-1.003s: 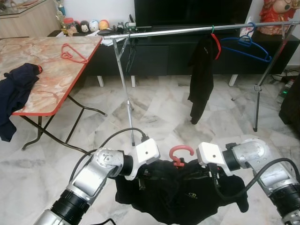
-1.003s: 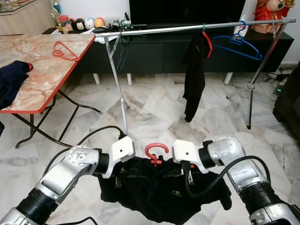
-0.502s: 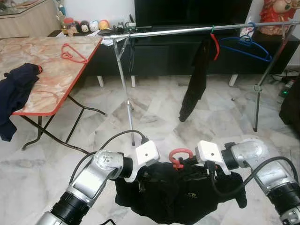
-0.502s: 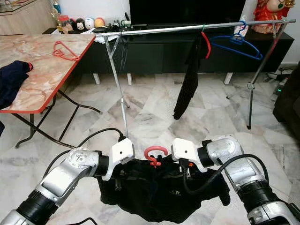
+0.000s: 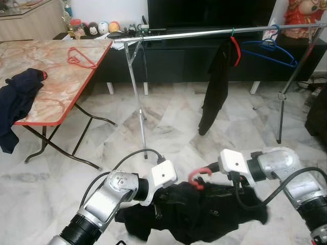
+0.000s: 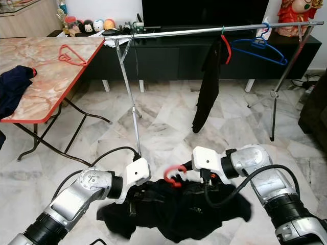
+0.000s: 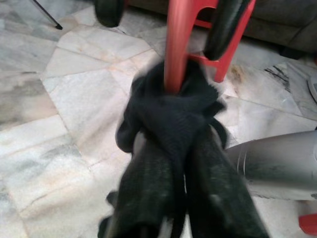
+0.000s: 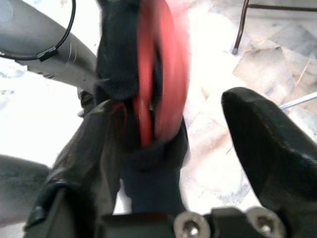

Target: Hang hanger

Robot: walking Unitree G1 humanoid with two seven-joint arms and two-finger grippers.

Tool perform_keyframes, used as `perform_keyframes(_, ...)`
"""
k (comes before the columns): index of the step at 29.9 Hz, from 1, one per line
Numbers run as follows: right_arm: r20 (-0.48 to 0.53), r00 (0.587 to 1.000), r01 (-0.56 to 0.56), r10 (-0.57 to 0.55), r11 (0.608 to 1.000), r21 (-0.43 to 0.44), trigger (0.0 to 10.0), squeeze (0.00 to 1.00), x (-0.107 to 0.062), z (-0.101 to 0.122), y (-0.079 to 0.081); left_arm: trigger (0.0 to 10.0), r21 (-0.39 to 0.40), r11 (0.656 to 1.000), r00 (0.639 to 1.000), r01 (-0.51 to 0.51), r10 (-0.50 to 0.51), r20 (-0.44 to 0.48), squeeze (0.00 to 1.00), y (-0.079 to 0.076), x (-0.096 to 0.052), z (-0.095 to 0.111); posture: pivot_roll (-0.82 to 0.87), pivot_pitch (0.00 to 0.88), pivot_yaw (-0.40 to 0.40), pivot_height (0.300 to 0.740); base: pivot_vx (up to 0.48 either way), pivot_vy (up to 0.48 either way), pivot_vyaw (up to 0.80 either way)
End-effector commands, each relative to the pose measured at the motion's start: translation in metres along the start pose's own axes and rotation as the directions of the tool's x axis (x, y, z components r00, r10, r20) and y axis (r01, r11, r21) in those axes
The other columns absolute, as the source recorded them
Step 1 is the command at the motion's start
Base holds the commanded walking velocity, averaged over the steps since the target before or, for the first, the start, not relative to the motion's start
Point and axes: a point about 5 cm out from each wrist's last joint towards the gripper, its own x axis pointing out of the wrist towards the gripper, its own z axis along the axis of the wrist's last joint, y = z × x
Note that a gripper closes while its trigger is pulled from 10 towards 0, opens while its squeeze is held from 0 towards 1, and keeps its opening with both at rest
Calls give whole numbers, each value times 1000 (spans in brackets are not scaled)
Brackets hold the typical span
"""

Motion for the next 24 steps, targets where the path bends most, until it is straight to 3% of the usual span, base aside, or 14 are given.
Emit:
perform_keyframes(1,-22,1000,-14,14,1000,-18,10000,1000,-3,1,1,0,32,999,999,-33,32,13,0,5,-2,5,-107,0,24,740,0,0,0)
perform_keyframes(16,-30,998,48,-47,999,22,10000,1000,-3,-11,2,0,6,997,996,-79,79,38,0,6,-6,3,-102,0,23,740,0,0,0)
perform_keyframes(17,-27,995,101,-101,995,14,10000,1000,-3,-11,-3,0,2,996,995,-87,86,42,0,7,-8,3,-100,0,22,740,0,0,0)
perform_keyframes(19,-27,995,101,-101,995,14,10000,1000,-3,-11,-3,0,2,996,995,-87,86,42,0,7,-8,3,-100,0,22,740,0,0,0)
perform_keyframes(20,-38,974,226,-225,974,8,10000,1000,-5,-13,-13,0,0,995,994,-98,98,45,0,8,-9,4,-100,0,22,740,0,0,0)
perform_keyframes(21,-52,956,291,-290,957,12,10000,741,-7,-15,-18,0,0,995,994,-104,104,45,0,9,-10,4,-100,0,22,740,0,0,0)
perform_keyframes(22,-61,942,331,-330,943,15,10000,741,-8,-17,-22,0,1,994,993,-107,107,45,0,9,-10,4,-100,0,22,740,0,0,0)
perform_keyframes(23,-72,930,361,-360,932,9,10000,322,-9,-19,-24,0,1,994,993,-109,109,46,0,10,-11,4,-100,0,22,740,0,0,0)
perform_keyframes(24,-85,925,373,-371,928,7,10000,0,-9,-21,-24,0,0,994,992,-114,114,50,0,10,-11,5,-100,0,22,740,0,0,0)
